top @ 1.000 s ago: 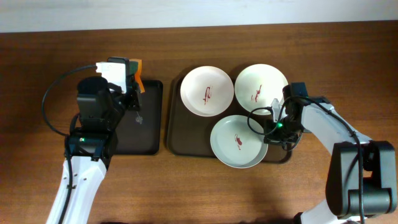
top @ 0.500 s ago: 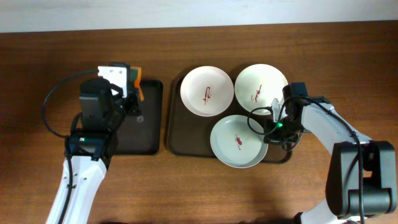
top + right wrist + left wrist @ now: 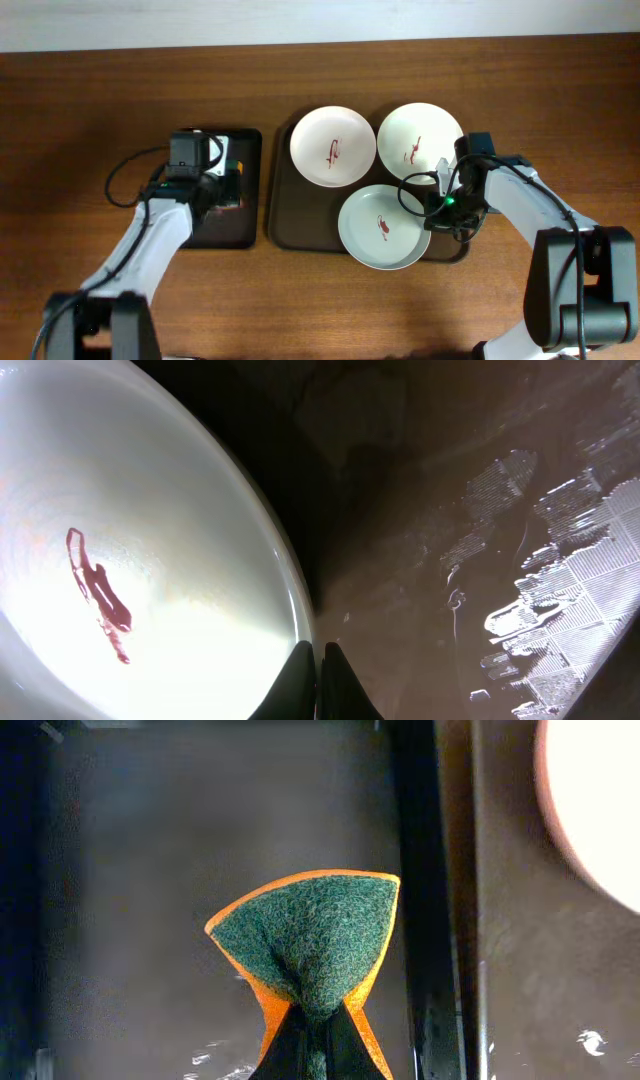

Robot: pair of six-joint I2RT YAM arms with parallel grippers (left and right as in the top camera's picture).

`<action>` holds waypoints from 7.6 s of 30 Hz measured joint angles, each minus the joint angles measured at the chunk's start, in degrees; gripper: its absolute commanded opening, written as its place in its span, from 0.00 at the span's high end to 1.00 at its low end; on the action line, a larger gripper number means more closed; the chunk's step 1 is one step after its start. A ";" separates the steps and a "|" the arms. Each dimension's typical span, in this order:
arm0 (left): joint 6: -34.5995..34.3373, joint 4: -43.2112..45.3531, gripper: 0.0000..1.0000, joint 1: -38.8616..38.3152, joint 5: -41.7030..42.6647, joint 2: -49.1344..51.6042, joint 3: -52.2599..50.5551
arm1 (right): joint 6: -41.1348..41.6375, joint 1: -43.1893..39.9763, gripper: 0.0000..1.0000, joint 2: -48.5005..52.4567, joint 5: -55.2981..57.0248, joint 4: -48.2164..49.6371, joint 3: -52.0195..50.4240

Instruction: Clean dirty plates on tray and stack at the side

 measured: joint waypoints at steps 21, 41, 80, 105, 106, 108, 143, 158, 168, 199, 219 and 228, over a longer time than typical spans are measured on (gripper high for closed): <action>0.00 6.38 0.99 -5.27 6.78 6.23 0.00 | 0.02 0.00 0.96 0.00 0.00 0.00 0.00; -3.30 9.16 1.00 -7.78 13.60 -4.02 1.27 | 0.02 0.00 0.96 0.00 -2.47 0.90 0.00; -38.23 22.38 1.00 -32.59 14.78 16.87 1.97 | 0.04 2.01 0.87 0.11 -5.31 1.73 0.00; -15.43 3.34 1.00 -15.04 -4.09 1.27 2.05 | -0.22 2.01 0.76 0.09 -5.33 1.70 -0.02; -14.58 2.82 1.00 -13.94 -4.81 1.27 2.05 | -0.17 2.01 0.76 0.11 -5.35 1.68 -0.02; -11.87 2.32 1.00 -11.93 -6.03 1.33 2.05 | -0.11 2.01 0.77 0.11 -5.35 1.70 -0.02; -1.29 12.59 1.00 -5.97 -7.50 14.73 2.08 | -0.17 2.01 0.78 0.11 -5.35 1.62 -0.02; -1.33 -1.14 0.44 -5.95 -9.16 14.12 4.63 | -0.17 2.01 0.78 0.09 -5.35 1.51 -0.02; -1.27 -0.57 0.97 -5.95 -9.20 14.08 4.61 | -0.09 2.01 0.93 0.11 -5.38 1.53 -0.02; -3.23 -5.86 0.34 -5.95 -3.58 4.76 4.61 | -0.22 12.17 0.96 -15.02 17.55 -1.97 2.67; -3.23 -5.92 0.33 -5.95 -3.56 4.76 4.61 | -0.39 32.98 0.96 -15.47 53.31 -1.99 7.54; -3.23 -5.95 0.33 -5.95 -3.56 4.76 4.61 | -0.44 38.18 0.96 -15.47 70.99 -1.36 7.54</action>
